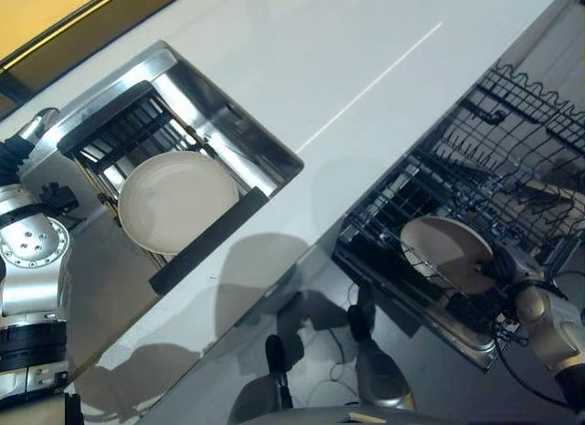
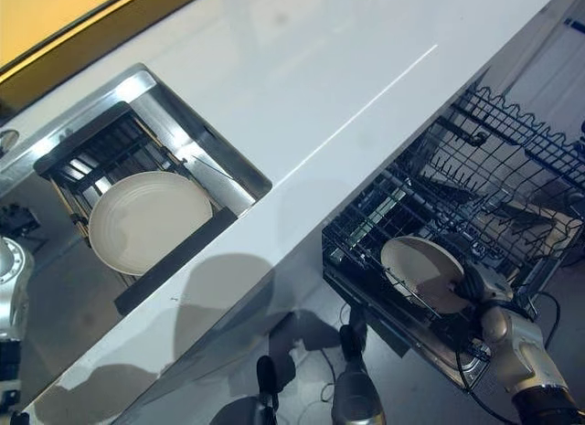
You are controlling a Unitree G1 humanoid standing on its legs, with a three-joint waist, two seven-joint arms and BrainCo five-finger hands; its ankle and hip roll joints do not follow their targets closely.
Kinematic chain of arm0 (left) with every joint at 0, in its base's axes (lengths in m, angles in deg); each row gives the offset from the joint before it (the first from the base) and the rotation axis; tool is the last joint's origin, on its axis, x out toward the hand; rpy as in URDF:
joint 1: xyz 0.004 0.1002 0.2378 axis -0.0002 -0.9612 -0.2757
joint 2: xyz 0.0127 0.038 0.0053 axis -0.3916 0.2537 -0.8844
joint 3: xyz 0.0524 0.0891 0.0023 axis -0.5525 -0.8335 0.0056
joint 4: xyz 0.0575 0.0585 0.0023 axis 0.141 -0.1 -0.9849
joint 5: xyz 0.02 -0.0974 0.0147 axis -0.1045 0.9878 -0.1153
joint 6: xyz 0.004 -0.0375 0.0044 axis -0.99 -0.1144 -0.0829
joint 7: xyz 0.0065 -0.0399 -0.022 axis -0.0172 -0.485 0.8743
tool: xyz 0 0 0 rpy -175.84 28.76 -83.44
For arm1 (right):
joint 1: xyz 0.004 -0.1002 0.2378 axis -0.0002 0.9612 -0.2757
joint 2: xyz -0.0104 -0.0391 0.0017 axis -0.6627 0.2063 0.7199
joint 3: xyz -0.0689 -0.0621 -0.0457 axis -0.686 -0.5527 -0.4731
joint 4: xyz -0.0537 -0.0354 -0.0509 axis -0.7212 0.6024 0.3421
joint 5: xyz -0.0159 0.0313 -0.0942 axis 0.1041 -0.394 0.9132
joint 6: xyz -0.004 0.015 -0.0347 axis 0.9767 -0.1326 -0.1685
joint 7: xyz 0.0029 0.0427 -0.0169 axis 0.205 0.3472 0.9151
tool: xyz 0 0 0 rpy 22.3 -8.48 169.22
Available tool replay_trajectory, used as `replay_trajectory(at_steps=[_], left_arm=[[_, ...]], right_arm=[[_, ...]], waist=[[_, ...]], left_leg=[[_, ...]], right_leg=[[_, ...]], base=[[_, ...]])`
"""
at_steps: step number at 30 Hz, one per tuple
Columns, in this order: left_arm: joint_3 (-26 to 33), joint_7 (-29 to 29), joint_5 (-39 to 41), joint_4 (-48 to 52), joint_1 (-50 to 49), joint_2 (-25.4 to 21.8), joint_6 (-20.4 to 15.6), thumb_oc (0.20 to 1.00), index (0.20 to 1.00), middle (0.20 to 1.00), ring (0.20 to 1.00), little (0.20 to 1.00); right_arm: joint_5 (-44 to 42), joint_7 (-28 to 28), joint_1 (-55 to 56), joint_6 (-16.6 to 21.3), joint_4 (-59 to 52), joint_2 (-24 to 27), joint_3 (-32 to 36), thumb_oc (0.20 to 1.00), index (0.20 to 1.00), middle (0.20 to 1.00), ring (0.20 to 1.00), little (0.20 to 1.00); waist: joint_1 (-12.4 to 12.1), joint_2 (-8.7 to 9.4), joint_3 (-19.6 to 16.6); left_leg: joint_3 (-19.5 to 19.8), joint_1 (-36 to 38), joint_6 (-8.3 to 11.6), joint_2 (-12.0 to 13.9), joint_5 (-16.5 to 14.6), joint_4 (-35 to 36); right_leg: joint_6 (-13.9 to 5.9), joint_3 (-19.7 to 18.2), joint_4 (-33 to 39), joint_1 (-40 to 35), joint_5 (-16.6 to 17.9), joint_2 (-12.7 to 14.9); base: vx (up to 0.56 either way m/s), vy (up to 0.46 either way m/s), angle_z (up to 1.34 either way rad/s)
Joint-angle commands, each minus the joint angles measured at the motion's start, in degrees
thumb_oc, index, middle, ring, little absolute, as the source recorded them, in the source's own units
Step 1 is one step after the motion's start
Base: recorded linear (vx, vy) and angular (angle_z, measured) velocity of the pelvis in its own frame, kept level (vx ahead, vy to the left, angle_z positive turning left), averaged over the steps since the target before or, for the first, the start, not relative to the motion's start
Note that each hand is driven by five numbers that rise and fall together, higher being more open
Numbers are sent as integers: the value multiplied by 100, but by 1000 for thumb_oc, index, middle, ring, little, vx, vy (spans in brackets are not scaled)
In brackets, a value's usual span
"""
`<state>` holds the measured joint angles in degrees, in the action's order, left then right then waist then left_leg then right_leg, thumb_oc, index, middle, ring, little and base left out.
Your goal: Pick up plates and place into dishwasher.
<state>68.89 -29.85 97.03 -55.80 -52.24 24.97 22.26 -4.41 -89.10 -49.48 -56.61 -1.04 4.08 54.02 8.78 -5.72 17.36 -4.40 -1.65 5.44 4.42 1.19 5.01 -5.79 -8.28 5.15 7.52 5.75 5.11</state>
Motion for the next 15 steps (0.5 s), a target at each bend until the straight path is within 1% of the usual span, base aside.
replay_trajectory(at_steps=[1, 4, 7, 15], left_arm=[[-92, -235, -71, -178, 397, -340, -135, 1000, 1000, 1000, 1000, 1000], [-192, -259, -51, -222, 546, -353, -130, 1000, 1000, 1000, 1000, 1000], [-263, -263, -42, -245, 663, -363, -97, 1000, 1000, 1000, 1000, 1000], [-334, -220, -51, -303, 821, -387, -22, 1000, 1000, 1000, 1000, 1000]], right_arm=[[-215, -281, -34, -204, 298, -38, -477, 200, 200, 200, 200, 200], [-330, -468, -86, -302, 443, -236, -641, 200, 200, 200, 200, 200], [-370, -535, -97, -324, 507, -361, -725, 200, 200, 200, 200, 200], [-335, -726, -48, -414, 581, -546, -763, 200, 200, 200, 200, 200]], waist=[[-53, 37, -50], [-50, -2, -6], [-45, -14, 13], [-56, 55, -72]], left_leg=[[395, -565, -126, -132, 327, -214], [402, -604, -142, -174, 320, -231], [412, -611, -154, -206, 305, -251], [409, -541, -175, -242, 262, -272]], right_leg=[[118, 163, -454, 293, -170, -83], [125, 151, -484, 339, -169, -71], [133, 159, -515, 353, -177, -61], [131, 167, -500, 249, -178, -54]], base=[[-56, 21, -1], [-47, 27, 0], [0, 0, 0], [-4, 10, 7]])
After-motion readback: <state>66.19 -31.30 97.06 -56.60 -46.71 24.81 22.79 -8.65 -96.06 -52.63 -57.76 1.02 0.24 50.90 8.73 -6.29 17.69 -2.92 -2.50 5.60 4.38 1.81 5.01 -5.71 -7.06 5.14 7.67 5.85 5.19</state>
